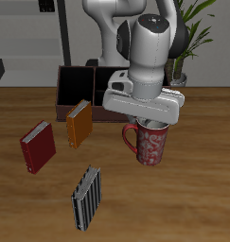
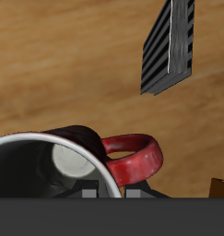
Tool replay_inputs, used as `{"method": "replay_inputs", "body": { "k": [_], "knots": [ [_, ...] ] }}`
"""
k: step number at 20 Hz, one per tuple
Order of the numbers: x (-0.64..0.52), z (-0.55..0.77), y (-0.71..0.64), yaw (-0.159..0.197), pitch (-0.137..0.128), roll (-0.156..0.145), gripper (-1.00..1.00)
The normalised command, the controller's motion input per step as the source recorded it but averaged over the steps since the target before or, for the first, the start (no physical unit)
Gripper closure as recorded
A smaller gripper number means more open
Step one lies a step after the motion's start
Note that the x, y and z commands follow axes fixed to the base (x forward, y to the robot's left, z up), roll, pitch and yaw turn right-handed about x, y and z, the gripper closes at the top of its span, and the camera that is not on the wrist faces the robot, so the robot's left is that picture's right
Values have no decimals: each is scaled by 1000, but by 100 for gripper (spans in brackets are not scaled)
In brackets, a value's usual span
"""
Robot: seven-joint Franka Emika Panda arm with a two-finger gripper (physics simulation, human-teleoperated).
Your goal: Place the red mug into the back desk caddy's right compartment and place the orange book into the back desk caddy's back compartment and place the red book into the back desk caddy's front compartment
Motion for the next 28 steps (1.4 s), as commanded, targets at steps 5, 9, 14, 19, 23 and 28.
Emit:
{"method": "replay_inputs", "body": {
  "k": [5, 9, 14, 19, 23, 28],
  "knots": [
    [-412, 422, -124, 19, -30, -7, 100],
    [-476, 353, -60, 46, -24, -5, 100],
    [-556, 312, -17, 7, -21, -8, 100],
    [-579, 226, 40, 18, -39, -9, 100],
    [-387, 147, -29, -21, -18, -25, 100],
    [-441, 159, -14, -20, -28, -4, 100]
  ]
}}
